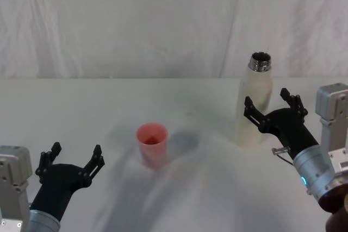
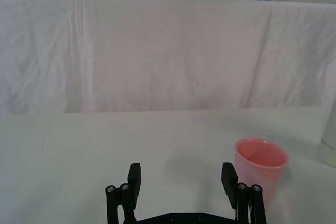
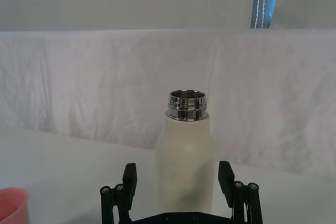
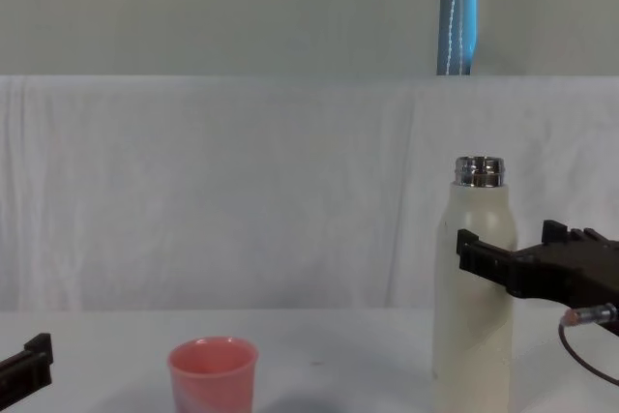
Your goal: Grasp the thermos with one hand and pour water into the cup lid.
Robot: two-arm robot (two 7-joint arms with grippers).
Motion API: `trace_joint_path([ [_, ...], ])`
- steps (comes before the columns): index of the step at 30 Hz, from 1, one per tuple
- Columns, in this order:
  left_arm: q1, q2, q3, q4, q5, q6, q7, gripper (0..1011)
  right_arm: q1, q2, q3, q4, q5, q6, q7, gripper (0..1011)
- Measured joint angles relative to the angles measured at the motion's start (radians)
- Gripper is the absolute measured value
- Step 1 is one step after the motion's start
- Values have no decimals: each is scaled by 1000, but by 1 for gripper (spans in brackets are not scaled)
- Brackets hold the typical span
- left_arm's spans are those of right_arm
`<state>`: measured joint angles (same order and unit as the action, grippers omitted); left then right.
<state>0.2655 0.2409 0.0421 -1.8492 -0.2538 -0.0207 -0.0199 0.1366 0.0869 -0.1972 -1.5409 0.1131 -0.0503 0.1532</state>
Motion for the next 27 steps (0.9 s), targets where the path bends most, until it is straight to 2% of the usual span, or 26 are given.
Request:
trace_joint_path([
  [10, 0, 0, 0, 0, 0, 0, 0, 1001, 50, -15, -4, 65, -11, -22, -5, 1002],
  [27, 0, 0, 0, 0, 0, 0, 0, 1001, 98, -31, -2, 129, -9, -32, -1, 1002],
])
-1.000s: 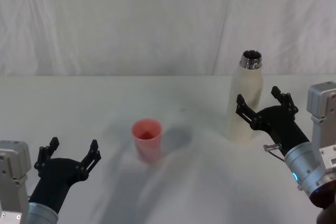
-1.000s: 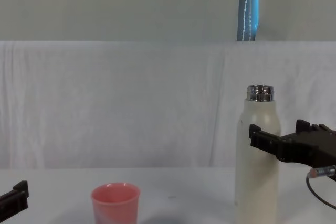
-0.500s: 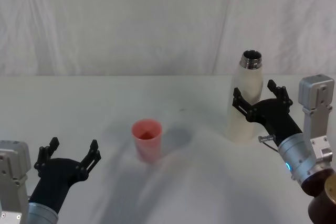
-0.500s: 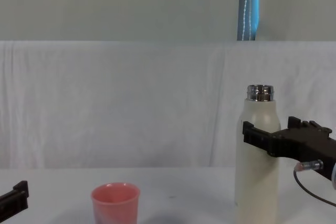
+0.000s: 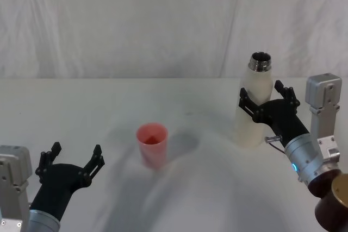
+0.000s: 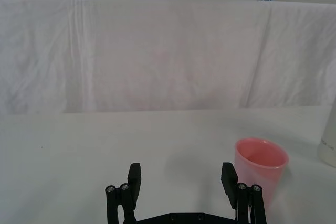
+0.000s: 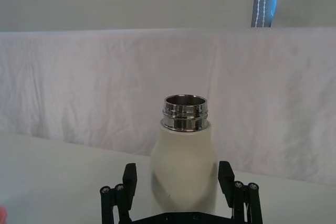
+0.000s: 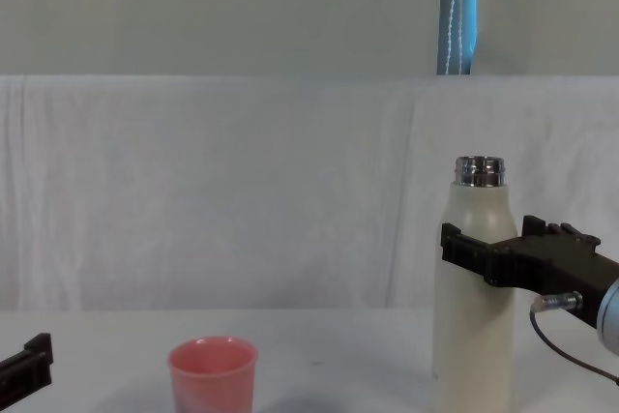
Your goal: Grasp the thermos with one hand and pour water into the cup lid.
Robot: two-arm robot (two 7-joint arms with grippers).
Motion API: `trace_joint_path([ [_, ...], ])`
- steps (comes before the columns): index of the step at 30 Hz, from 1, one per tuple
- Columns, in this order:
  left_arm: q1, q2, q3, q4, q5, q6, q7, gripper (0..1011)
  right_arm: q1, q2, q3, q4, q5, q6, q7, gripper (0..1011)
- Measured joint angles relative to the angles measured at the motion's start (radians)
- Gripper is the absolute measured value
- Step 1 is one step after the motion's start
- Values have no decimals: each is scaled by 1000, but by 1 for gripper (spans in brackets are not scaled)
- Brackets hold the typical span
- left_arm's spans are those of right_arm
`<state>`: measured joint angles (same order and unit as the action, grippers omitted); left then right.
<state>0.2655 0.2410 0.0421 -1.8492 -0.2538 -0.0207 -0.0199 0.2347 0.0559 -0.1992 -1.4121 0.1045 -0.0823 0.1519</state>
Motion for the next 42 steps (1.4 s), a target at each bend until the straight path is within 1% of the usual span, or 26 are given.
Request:
trace_joint_path([
  [12, 0, 0, 0, 0, 0, 0, 0, 1001, 24, -13, 1, 42, 7, 2, -2, 1002],
  [21, 0, 0, 0, 0, 0, 0, 0, 1001, 30, -17, 1, 60, 6, 2, -7, 1002],
  [31, 0, 0, 0, 0, 0, 0, 0, 1001, 42, -21, 0, 87, -13, 6, -22, 1002],
  [42, 0, 0, 0, 0, 0, 0, 0, 1001, 59, -22, -2, 111, -25, 20, -22, 1002],
])
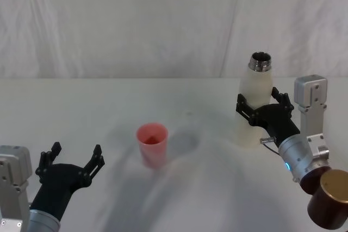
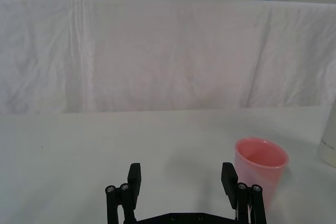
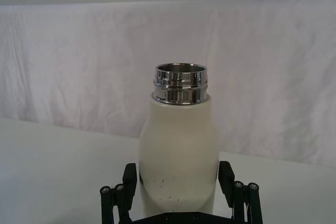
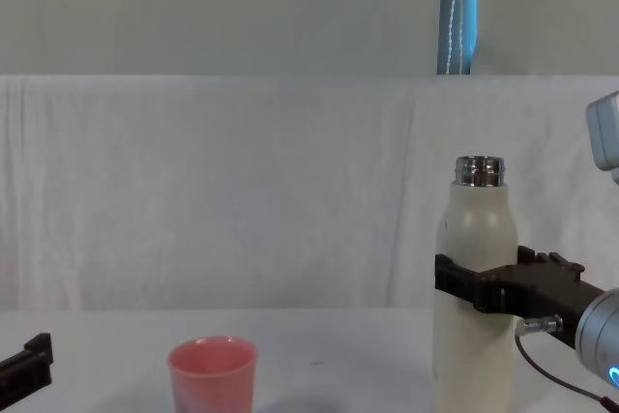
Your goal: Grasp the thermos with one hand and pour water into the cup lid.
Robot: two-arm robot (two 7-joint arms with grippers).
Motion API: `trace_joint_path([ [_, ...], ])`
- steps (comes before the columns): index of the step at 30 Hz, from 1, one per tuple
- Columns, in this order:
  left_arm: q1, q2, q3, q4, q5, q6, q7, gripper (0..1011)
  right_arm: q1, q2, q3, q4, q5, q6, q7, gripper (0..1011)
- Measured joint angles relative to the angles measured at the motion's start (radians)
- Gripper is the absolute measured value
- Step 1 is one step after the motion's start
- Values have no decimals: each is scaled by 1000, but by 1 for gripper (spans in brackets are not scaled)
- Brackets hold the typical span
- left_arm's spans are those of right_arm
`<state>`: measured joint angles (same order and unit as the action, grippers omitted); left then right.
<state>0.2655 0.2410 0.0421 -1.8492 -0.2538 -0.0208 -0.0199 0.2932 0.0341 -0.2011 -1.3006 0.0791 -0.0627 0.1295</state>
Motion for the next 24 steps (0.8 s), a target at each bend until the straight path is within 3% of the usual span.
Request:
trace_joint_path([
  [24, 0, 0, 0, 0, 0, 0, 0, 1001, 36, -5, -4, 62, -7, 6, 11, 1002],
])
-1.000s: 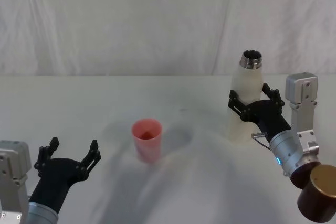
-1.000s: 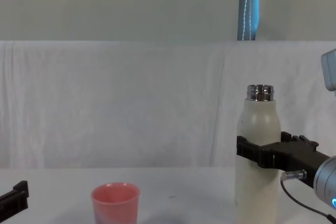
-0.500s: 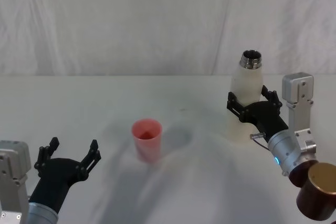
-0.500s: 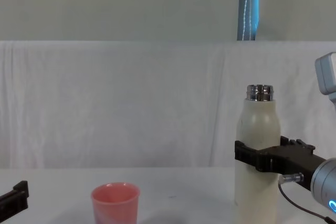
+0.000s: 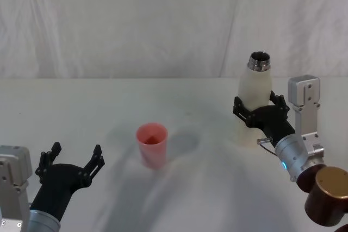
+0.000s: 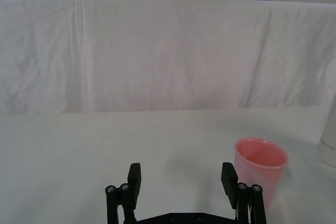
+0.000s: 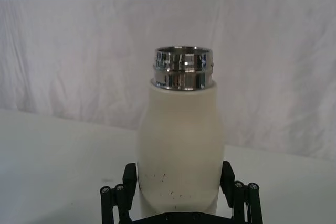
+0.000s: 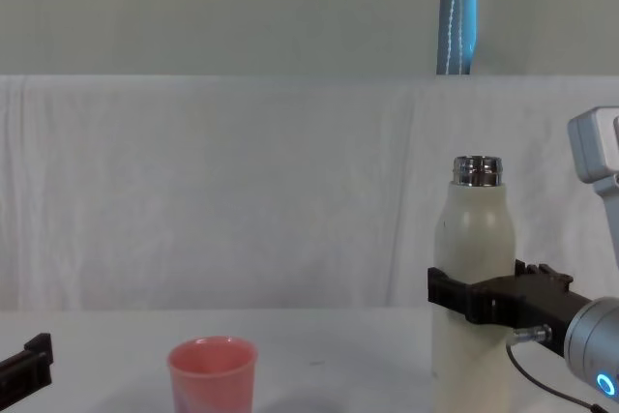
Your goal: Grasp the thermos with one hand and pour water into the cup lid.
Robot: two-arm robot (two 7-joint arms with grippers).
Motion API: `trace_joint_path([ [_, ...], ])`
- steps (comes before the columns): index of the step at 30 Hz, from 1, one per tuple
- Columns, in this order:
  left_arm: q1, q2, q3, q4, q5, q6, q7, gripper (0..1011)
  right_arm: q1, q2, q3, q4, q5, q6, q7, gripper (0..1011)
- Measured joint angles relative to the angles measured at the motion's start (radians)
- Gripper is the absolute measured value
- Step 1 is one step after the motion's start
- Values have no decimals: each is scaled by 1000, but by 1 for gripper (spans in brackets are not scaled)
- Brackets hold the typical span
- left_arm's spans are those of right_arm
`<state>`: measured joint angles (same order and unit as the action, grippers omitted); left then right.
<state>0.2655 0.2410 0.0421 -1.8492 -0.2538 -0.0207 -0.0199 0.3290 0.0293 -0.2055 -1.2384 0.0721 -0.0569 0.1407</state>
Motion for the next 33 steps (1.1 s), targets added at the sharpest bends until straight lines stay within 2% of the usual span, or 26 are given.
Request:
trace_joint_path([
  [18, 0, 0, 0, 0, 0, 0, 0, 1001, 35, -20, 0, 69, -9, -11, -12, 1002],
  [33, 0, 0, 0, 0, 0, 0, 0, 1001, 37, -21, 2, 70, -9, -13, -15, 984],
])
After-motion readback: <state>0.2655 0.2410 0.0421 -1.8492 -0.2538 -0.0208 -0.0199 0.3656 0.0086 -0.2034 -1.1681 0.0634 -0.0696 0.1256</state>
